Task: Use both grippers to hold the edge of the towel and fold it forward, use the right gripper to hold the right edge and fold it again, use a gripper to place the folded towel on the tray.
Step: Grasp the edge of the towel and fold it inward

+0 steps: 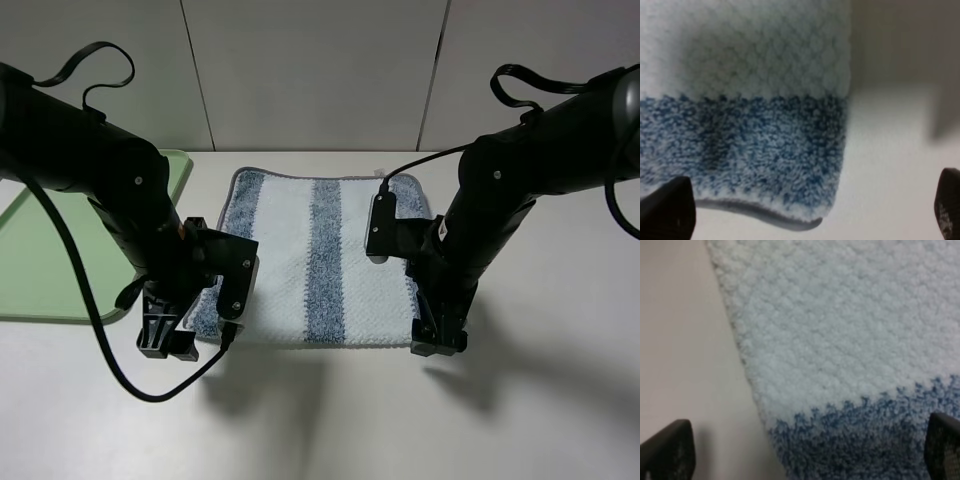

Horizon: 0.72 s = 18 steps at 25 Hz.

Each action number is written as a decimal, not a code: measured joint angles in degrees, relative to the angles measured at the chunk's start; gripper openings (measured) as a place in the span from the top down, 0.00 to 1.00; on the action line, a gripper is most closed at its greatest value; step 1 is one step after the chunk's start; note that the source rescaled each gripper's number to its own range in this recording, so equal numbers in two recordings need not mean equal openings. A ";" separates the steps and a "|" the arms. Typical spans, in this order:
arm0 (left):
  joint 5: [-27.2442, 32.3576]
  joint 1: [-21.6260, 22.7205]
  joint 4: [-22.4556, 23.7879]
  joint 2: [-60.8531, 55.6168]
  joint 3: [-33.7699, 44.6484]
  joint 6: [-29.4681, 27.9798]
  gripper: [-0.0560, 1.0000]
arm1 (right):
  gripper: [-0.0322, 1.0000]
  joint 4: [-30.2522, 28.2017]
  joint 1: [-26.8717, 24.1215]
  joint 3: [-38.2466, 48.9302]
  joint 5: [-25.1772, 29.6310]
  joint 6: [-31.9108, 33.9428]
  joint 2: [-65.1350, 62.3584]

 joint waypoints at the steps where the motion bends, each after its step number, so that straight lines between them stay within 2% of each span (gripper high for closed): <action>1: 0.01 0.00 0.00 0.32 0.00 0.00 0.05 | 0.00 0.00 0.00 0.00 -0.17 -0.15 0.42; 18: -3.49 0.00 -1.31 1.74 0.00 1.52 0.06 | 0.00 -0.68 0.00 -0.05 -2.33 -0.36 6.48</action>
